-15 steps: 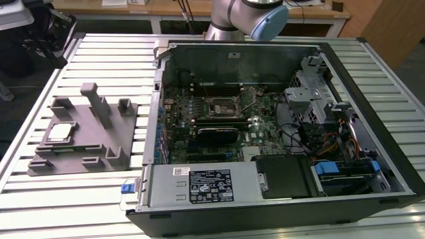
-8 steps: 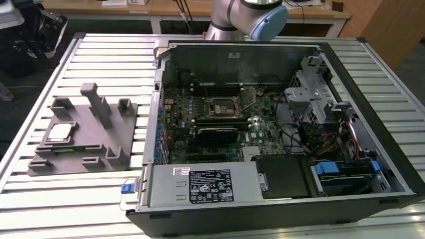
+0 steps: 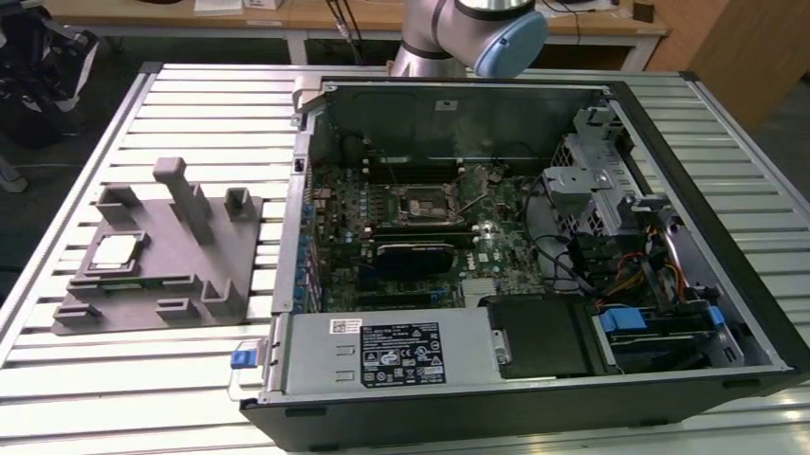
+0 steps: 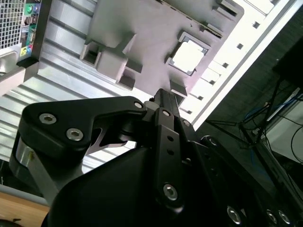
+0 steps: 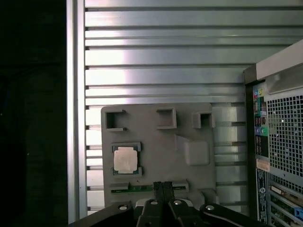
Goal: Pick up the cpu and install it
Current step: 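Reach for the cpu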
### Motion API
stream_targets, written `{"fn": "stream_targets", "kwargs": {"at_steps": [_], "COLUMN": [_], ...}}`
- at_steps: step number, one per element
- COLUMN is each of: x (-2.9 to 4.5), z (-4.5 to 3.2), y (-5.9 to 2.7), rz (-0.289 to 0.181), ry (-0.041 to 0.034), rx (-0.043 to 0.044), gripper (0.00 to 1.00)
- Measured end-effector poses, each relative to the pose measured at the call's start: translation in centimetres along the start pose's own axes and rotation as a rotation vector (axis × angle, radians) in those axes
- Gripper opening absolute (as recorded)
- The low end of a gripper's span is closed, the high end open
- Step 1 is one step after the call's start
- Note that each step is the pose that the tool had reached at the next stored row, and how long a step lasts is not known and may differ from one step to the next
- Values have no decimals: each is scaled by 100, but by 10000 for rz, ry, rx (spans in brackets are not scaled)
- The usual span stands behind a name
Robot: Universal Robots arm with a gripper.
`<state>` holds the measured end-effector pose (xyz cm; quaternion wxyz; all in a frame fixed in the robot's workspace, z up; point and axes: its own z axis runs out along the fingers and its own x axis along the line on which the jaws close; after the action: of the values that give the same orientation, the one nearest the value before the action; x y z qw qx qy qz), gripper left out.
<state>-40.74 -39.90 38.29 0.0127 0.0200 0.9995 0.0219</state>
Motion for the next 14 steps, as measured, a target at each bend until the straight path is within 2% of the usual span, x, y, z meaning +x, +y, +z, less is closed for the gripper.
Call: {"fn": "stream_targets", "kwargs": {"at_steps": [14], "x": [295], "z": [11], "y": [-12], "rz": [-10], "ry": [1], "rx": [0], "gripper": [11]}}
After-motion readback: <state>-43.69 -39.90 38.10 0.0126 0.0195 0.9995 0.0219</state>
